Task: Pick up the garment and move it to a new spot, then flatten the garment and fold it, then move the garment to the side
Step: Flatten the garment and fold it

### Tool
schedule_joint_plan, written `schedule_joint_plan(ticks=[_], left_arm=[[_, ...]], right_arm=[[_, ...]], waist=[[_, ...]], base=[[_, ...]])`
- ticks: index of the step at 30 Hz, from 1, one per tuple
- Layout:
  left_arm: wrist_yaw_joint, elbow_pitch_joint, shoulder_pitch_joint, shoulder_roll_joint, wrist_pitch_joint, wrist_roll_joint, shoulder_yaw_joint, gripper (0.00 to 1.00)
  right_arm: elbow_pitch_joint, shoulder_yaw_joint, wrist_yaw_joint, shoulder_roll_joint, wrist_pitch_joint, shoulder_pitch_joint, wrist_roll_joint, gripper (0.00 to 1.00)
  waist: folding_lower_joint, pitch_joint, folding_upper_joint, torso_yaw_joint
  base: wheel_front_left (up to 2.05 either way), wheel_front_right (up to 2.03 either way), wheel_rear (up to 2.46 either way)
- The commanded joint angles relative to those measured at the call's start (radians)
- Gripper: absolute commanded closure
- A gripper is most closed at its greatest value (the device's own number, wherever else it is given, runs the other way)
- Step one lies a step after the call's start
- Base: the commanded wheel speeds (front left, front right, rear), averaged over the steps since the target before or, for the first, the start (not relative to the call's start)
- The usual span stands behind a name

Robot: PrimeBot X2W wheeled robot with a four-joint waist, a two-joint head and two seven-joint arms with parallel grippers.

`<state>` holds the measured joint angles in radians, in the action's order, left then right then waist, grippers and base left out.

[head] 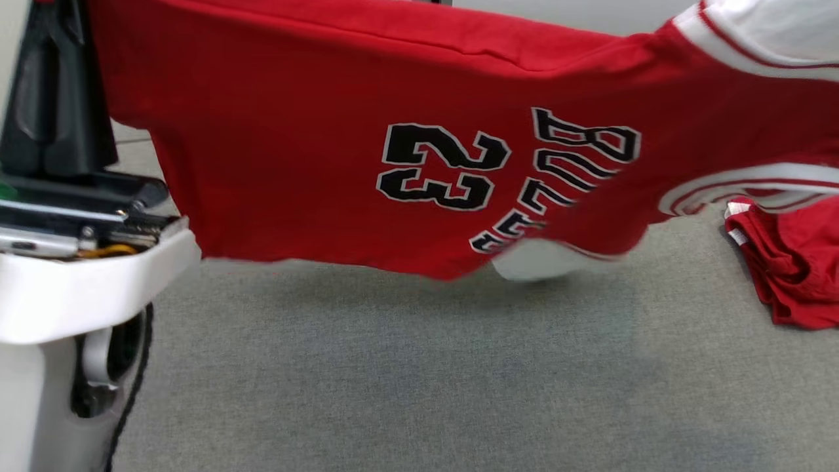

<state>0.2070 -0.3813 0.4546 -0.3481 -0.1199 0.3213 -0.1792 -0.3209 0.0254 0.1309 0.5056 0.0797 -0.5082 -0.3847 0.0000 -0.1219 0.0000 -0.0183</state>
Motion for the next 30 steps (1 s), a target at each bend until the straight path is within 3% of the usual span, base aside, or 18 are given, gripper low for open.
schedule_joint_plan(ticks=[1,7,16,22,30], left_arm=[[0.003,-0.015,0.028,-0.013,0.014,-0.010,0.006,1.00],[0.005,-0.067,0.091,-0.029,0.076,-0.016,0.000,1.00],[0.002,0.009,0.136,-0.008,0.090,0.029,0.007,1.00],[-0.030,0.182,0.250,0.017,0.059,0.079,0.017,1.00],[-0.089,0.511,0.546,0.058,-0.018,0.085,-0.002,1.00]], right_arm=[[-0.018,0.009,0.000,0.012,-0.027,-0.020,0.001,1.00],[-0.068,0.024,0.000,0.040,-0.107,-0.103,-0.022,1.00],[0.017,-0.018,0.000,0.035,-0.135,-0.165,-0.088,1.00],[0.153,-0.106,0.000,0.047,-0.118,-0.308,-0.144,1.00],[0.443,-0.267,0.000,0.022,-0.027,-0.694,-0.195,1.00]], waist=[[0.0000,0.015,0.0000,-0.003],[0.0000,0.020,0.0000,-0.009],[0.0000,-0.044,0.0000,-0.006],[0.0000,-0.135,0.0000,0.007],[0.0000,-0.230,0.0000,0.020]], base=[[0.00,0.00,0.00],[0.00,0.00,0.00],[0.00,0.00,0.00],[0.00,0.00,0.00],[0.00,0.00,0.00]])
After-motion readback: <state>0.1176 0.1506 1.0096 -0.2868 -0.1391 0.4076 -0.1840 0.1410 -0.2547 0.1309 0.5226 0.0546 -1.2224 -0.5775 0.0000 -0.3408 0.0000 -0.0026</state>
